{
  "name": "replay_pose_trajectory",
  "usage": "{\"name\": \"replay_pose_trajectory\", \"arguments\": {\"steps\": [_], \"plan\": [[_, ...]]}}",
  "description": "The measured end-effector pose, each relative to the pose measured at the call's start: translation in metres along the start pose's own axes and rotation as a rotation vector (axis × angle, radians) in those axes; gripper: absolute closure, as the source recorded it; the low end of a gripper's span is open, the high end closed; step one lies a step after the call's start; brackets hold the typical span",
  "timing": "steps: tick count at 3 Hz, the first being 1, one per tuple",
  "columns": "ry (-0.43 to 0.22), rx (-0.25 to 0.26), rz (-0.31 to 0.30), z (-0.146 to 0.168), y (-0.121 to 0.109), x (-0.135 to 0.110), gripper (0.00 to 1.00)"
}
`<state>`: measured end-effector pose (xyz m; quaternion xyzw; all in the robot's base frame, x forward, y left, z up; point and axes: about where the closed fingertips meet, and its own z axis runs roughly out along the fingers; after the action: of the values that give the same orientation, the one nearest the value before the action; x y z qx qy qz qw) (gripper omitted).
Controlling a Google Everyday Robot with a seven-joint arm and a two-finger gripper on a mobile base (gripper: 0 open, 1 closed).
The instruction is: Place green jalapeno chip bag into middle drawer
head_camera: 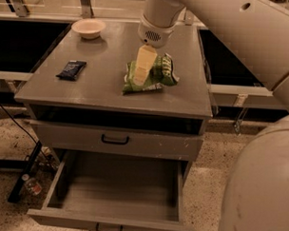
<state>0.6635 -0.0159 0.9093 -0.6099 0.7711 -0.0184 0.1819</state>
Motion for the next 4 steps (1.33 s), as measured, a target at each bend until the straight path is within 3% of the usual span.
{"name": "replay_pose_trajectory", "arguments": {"steps": [3, 4], "plan": [[0.038, 0.008, -0.008, 0.022, -0.005, -0.006, 0.0], [0.104, 0.009, -0.001, 0.034, -0.008, 0.0, 0.0]]}}
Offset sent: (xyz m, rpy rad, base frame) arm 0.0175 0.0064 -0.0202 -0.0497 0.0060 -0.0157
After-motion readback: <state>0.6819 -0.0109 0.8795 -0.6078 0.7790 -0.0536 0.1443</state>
